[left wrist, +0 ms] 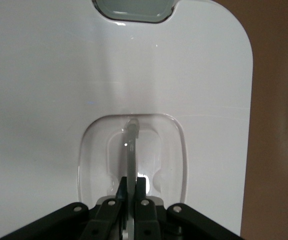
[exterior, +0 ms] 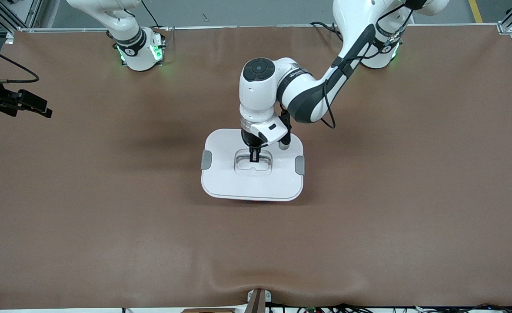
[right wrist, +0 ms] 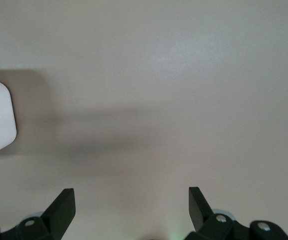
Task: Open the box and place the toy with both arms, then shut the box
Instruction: 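Press the lid down and release the handle with the left gripper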
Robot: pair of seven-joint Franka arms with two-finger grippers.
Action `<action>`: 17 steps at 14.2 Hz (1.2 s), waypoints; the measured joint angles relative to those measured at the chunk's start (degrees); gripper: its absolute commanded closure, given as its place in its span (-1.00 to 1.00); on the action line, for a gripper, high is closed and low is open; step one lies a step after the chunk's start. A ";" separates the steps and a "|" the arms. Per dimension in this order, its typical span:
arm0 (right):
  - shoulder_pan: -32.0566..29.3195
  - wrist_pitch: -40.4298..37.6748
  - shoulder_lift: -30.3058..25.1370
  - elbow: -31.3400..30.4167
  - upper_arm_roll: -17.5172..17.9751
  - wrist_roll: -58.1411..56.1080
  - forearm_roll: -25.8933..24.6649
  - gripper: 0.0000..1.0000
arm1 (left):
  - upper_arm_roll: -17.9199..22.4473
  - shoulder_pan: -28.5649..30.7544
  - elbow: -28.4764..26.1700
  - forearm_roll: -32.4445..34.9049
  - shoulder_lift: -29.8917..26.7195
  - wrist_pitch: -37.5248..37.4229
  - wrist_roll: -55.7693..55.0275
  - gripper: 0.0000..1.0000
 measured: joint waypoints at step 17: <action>-0.02 -2.33 -0.43 2.16 0.77 0.45 0.00 -1.00 | 0.23 -1.82 1.09 5.33 2.23 -0.11 -3.56 1.00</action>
